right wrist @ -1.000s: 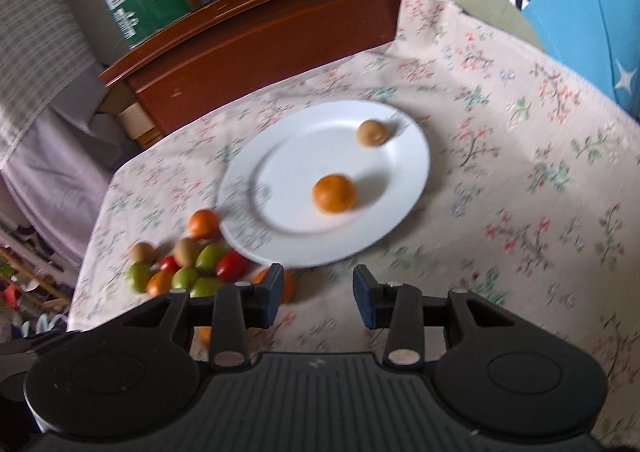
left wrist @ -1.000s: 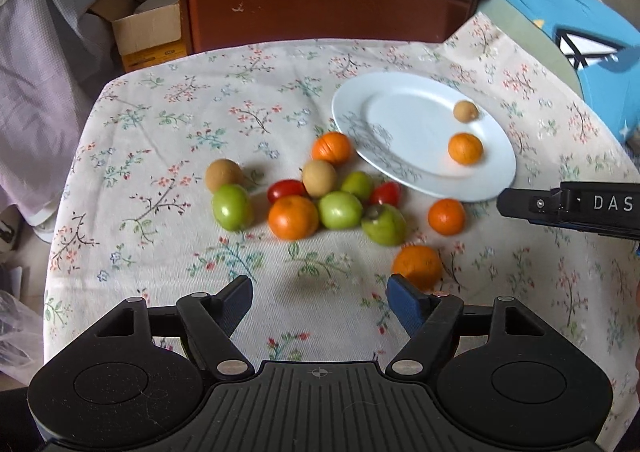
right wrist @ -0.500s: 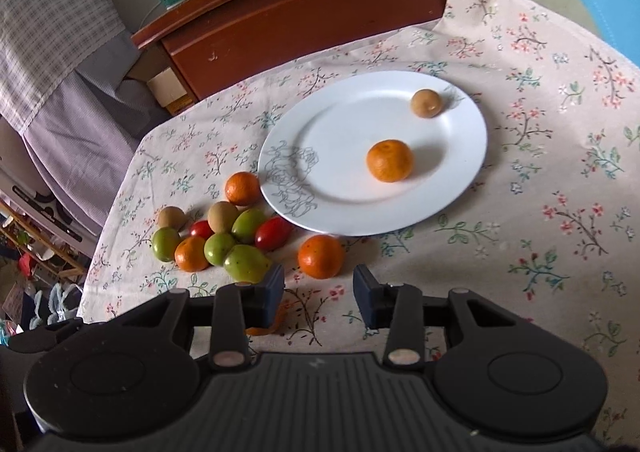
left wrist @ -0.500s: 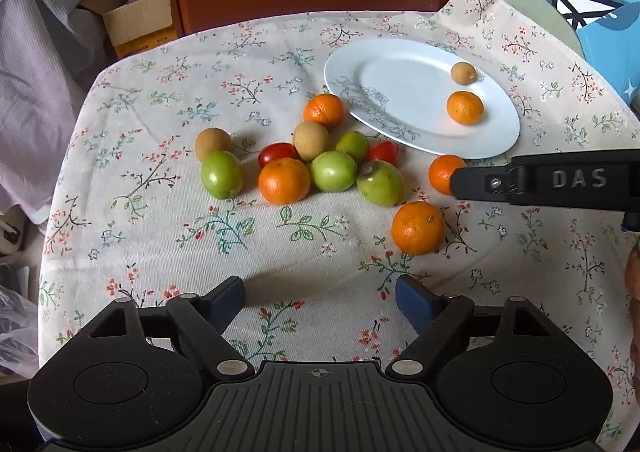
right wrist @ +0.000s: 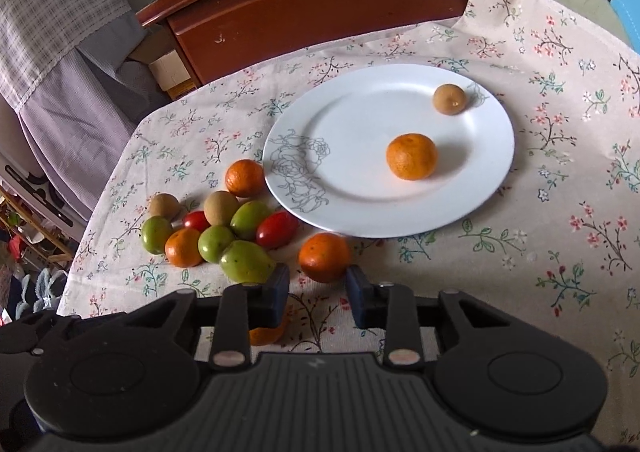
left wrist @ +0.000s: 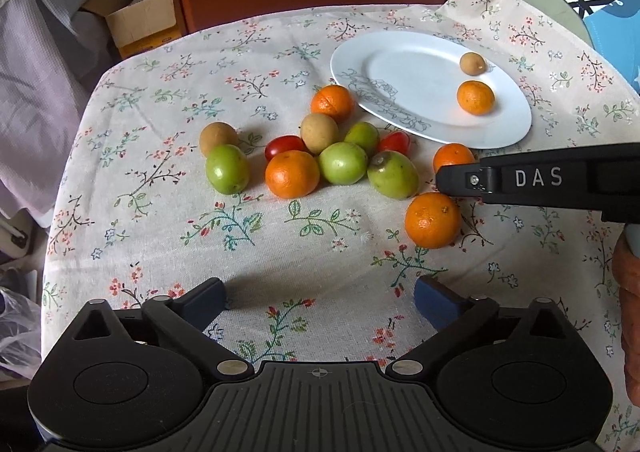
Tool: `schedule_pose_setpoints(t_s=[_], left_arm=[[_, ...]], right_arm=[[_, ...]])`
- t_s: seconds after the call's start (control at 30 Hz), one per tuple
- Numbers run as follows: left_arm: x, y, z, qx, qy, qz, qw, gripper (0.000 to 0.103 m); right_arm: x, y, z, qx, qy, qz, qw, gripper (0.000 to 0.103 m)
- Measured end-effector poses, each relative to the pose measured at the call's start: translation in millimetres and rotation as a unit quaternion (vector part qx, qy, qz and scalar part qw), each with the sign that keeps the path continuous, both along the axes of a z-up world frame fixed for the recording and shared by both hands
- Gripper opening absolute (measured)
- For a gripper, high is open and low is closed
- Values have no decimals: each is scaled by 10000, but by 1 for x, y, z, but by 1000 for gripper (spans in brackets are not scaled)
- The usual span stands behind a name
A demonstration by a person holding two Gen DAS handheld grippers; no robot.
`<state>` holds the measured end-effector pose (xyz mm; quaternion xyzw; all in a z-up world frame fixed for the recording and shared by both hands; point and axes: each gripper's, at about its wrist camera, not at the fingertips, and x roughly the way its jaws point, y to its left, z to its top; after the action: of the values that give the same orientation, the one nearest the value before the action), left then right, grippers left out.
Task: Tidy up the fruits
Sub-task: 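Close the left tool on one orange while the right tool grasps another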
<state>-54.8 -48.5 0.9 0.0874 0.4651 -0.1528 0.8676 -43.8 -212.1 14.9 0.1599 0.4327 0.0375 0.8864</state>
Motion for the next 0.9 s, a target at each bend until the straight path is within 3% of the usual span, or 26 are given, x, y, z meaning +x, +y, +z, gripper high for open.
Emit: schedule_pose_setpoints(t_s=[0.33, 0.57, 0.67, 0.9], left_arm=[[-1, 0, 2, -80, -84, 1, 9999, 103], [-6, -10, 13, -434, -528, -274, 9973, 100], [-6, -17, 12, -478, -636, -403, 9960, 95], [-4, -30, 7, -690, -713, -734, 9924, 71]], right_arm=[[-2, -4, 0, 76, -52, -58, 9999, 22], [-9, -12, 11, 90, -11, -61, 9999, 14], [-8, -14, 7, 285, 82, -35, 9996, 18], [-6, -18, 8, 452, -17, -139, 9989, 27]])
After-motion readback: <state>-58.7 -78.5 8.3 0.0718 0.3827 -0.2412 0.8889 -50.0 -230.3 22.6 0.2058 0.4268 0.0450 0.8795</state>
